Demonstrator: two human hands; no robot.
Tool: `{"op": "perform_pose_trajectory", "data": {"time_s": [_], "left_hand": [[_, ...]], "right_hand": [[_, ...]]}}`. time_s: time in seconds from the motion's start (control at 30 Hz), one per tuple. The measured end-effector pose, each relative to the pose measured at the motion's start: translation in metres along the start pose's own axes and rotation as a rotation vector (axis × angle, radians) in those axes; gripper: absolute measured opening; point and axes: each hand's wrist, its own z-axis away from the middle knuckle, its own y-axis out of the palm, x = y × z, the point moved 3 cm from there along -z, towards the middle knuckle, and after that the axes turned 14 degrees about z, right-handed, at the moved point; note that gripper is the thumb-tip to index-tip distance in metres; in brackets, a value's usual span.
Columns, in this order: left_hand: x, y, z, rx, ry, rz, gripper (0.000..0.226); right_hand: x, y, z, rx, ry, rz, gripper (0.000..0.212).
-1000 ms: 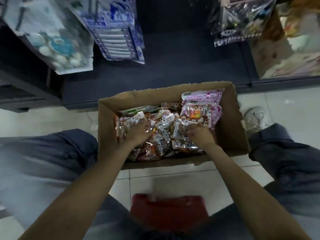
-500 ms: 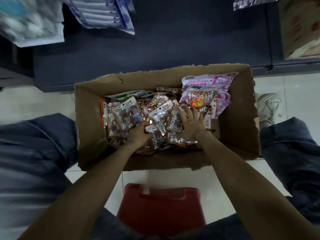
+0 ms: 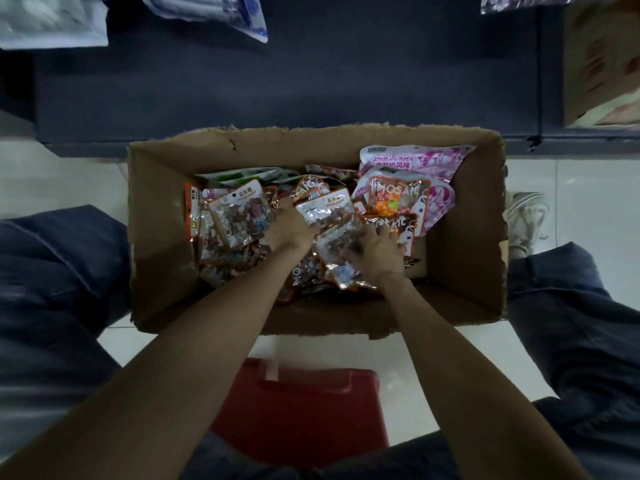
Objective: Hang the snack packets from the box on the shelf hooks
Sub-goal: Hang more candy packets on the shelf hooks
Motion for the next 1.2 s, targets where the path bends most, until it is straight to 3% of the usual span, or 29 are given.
{"op": "perform_pose_trajectory", "data": {"time_s": [0.13,0.2,0.27,0.33,0.5,0.57,0.67,0.8,0.9,1.0,1.1,1.2], "left_hand": [[-0.01,0.004,-0.006,-0.059,-0.11,-0.021,0.068],[-0.016,0.004,-0.005,-0.086,-0.117,-0.006,0.053],[-0.021,0.004,-0.005,-0.076,-0.026,0.029,0.035],[-0.019,0.003,-0.008,-0.034,0.109,0.099,0.031],[-0.015,-0.016,0.007,0.167,0.324,0.387,0.019],[-0.015,-0.041,0.02,0.162,0.339,0.555,0.013],[-0.016,-0.096,0.036,0.05,0.345,0.781,0.01],[-0.025,-0.177,0.063,-0.125,0.542,0.831,0.022],[-0.039,-0.239,0.092,-0.183,0.663,0.863,0.012],[-0.053,-0.302,0.121,-0.262,0.76,0.877,0.008],[-0.063,-0.362,0.144,-0.333,0.855,0.95,0.019],[-0.077,-0.414,0.167,-0.394,0.93,1.025,0.019]], "right_hand": [[0.006,-0.002,0.001,-0.048,0.094,-0.149,0.058],[0.006,-0.001,-0.001,0.007,0.144,-0.176,0.062],[0.002,-0.001,-0.002,0.062,0.171,-0.226,0.061],[-0.004,-0.003,-0.003,0.076,0.18,-0.297,0.058],[-0.013,-0.016,0.01,-0.012,0.155,-0.474,0.052],[-0.013,-0.028,0.022,-0.088,0.128,-0.481,0.05],[-0.003,-0.061,0.047,-0.211,-0.02,-0.505,0.047],[0.03,-0.121,0.093,-0.288,-0.353,-0.536,0.034],[0.066,-0.179,0.124,-0.48,-0.515,-0.446,0.017],[0.11,-0.244,0.154,-0.705,-0.628,-0.328,0.02],[0.147,-0.301,0.178,-0.843,-0.69,-0.368,0.006],[0.178,-0.35,0.199,-0.892,-0.69,-0.509,0.024]]}}
